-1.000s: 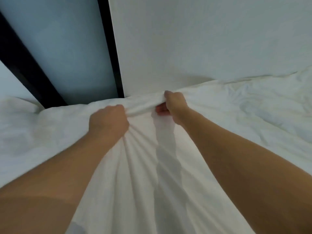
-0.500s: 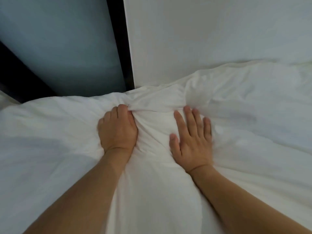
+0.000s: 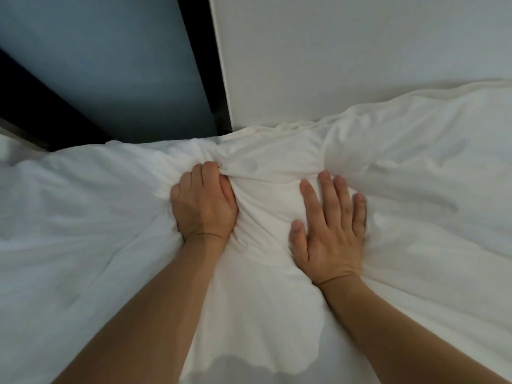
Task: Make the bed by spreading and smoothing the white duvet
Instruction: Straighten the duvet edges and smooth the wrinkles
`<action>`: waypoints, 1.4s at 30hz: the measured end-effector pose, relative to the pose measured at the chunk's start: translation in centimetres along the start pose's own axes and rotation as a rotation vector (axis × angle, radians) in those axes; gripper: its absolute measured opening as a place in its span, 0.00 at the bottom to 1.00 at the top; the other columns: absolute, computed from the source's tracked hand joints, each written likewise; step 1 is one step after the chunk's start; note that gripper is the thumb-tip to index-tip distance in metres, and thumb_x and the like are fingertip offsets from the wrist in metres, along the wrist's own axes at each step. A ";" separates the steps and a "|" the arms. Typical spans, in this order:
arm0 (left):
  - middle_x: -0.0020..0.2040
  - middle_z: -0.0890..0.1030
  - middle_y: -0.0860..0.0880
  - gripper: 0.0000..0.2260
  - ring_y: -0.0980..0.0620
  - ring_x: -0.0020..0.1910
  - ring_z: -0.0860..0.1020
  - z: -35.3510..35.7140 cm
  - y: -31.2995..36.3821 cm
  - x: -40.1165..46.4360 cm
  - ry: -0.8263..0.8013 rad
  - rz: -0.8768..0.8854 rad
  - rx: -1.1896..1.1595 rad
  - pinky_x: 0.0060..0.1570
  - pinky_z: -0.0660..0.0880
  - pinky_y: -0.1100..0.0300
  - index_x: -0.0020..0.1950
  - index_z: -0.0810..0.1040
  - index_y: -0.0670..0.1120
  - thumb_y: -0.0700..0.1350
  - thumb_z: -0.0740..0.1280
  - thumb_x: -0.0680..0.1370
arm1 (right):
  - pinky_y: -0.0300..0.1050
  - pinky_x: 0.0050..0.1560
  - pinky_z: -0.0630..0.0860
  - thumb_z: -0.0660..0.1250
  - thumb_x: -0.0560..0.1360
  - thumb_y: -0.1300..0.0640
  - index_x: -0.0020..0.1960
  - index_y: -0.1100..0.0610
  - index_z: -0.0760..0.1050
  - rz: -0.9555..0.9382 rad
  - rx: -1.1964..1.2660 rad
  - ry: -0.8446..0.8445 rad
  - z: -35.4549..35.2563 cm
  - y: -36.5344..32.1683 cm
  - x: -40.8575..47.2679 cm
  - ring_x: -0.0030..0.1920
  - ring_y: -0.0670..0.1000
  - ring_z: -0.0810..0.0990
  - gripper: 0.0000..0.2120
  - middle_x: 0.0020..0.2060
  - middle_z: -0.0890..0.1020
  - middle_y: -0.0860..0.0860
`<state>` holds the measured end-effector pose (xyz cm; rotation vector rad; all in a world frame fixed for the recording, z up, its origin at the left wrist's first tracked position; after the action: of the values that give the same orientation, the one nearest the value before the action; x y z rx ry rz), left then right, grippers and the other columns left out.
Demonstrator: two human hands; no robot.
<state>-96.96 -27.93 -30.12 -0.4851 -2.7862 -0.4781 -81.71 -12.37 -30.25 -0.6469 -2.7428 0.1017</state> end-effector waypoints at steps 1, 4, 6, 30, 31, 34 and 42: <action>0.41 0.78 0.42 0.12 0.40 0.37 0.75 0.0 0.0 -0.1 0.001 -0.002 -0.008 0.38 0.68 0.52 0.48 0.75 0.42 0.46 0.55 0.78 | 0.58 0.76 0.47 0.54 0.75 0.46 0.76 0.53 0.64 -0.003 -0.001 0.005 0.0 0.0 0.0 0.77 0.58 0.58 0.30 0.76 0.63 0.56; 0.41 0.78 0.42 0.11 0.41 0.37 0.75 0.2 0.0 0.0 -0.005 0.002 -0.018 0.38 0.70 0.51 0.48 0.75 0.42 0.45 0.55 0.78 | 0.59 0.76 0.47 0.53 0.75 0.45 0.76 0.53 0.64 -0.007 0.003 0.012 0.1 0.1 -0.1 0.77 0.58 0.58 0.30 0.76 0.63 0.56; 0.41 0.78 0.43 0.11 0.41 0.38 0.75 0.3 -0.1 0.1 -0.021 -0.008 -0.016 0.39 0.71 0.50 0.48 0.75 0.42 0.46 0.55 0.79 | 0.59 0.76 0.48 0.53 0.75 0.45 0.75 0.54 0.65 -0.009 0.010 0.023 0.1 0.1 -0.2 0.77 0.58 0.58 0.30 0.76 0.63 0.56; 0.55 0.79 0.46 0.17 0.42 0.53 0.75 0.0 0.4 -0.1 -0.227 0.036 -0.086 0.52 0.67 0.49 0.61 0.72 0.48 0.52 0.52 0.78 | 0.61 0.73 0.57 0.52 0.77 0.46 0.72 0.55 0.71 -0.022 -0.249 0.057 0.4 -0.9 0.0 0.71 0.61 0.68 0.27 0.70 0.71 0.59; 0.60 0.76 0.46 0.18 0.43 0.58 0.73 -0.6 0.7 -0.6 -0.321 0.068 -0.117 0.57 0.66 0.48 0.66 0.70 0.49 0.53 0.52 0.79 | 0.62 0.71 0.59 0.51 0.78 0.47 0.70 0.56 0.72 -0.015 -0.306 0.041 0.3 -0.9 0.0 0.69 0.62 0.70 0.27 0.69 0.73 0.60; 0.73 0.62 0.46 0.31 0.43 0.68 0.62 -5.9 -0.2 -4.7 -0.607 0.244 -0.098 0.68 0.59 0.48 0.77 0.54 0.52 0.57 0.58 0.76 | 0.65 0.66 0.64 0.50 0.78 0.48 0.69 0.60 0.73 0.003 -0.499 -0.133 -0.4 -2.7 0.2 0.64 0.66 0.74 0.27 0.65 0.75 0.64; 0.60 0.73 0.48 0.27 0.45 0.56 0.76 -17.5 -23.0 -18.5 -0.690 -0.110 0.115 0.52 0.75 0.52 0.68 0.58 0.48 0.56 0.63 0.73 | 0.47 0.38 0.67 0.56 0.77 0.55 0.39 0.58 0.69 0.097 0.029 -0.217 -10.8 -18.3 -2.0 0.37 0.58 0.74 0.10 0.38 0.78 0.55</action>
<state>-85.05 -59.89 -26.38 -0.5531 -3.4897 -0.1856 -84.32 -29.72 -18.06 -0.8033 -2.9092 0.2478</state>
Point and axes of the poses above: each hand's wrist, its own x-axis towards the middle knuckle, its own z-axis out of the palm, y = z × x, the point moved 10 cm from there along x, towards the middle knuckle
